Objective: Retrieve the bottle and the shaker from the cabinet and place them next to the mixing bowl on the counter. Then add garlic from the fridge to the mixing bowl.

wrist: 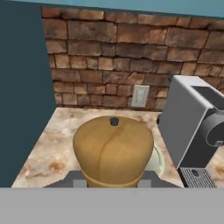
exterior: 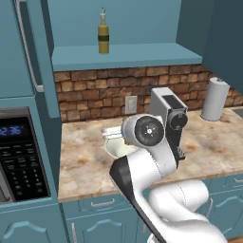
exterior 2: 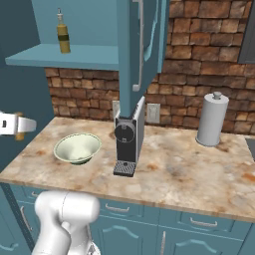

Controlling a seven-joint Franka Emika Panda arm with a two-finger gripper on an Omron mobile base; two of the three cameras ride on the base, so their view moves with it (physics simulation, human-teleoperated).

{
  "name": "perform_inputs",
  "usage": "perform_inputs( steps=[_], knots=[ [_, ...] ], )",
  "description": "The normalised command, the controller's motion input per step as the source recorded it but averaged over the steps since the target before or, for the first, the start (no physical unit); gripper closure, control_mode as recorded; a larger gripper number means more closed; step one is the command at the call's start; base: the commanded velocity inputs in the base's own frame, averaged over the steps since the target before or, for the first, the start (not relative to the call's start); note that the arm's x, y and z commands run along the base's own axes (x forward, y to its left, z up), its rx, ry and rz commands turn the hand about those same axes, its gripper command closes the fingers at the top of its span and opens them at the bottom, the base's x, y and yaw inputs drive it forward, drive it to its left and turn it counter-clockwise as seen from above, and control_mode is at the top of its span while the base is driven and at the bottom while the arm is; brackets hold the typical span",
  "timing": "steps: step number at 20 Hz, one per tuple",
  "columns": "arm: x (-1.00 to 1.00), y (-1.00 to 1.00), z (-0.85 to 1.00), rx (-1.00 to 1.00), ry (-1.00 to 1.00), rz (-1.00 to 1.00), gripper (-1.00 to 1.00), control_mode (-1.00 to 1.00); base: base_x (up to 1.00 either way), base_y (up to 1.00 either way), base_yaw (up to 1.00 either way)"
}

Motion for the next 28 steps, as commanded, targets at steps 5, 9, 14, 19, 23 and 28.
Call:
perform_inputs(
  steps=[5,9,14,19,23,28],
  knots=[
    [0.00,0.20,-0.62,0.00,0.01,0.04,1.00,-1.00,0.00,0.00,0.00],
    [0.00,0.33,-0.61,0.00,0.02,0.03,1.00,-1.00,0.00,0.00,0.00],
    [0.07,0.29,-0.47,0.00,0.00,0.00,1.00,-1.00,0.00,0.00,0.00],
    [0.34,0.10,-0.25,0.01,0.00,0.00,1.00,-1.00,0.00,0.00,0.00],
    [0.46,0.02,-0.11,0.00,0.03,0.00,1.00,-1.00,0.00,0.00,0.00],
    [0.34,0.27,-0.33,0.00,0.05,0.00,1.00,-1.00,0.00,0.00,0.00]
  ],
)
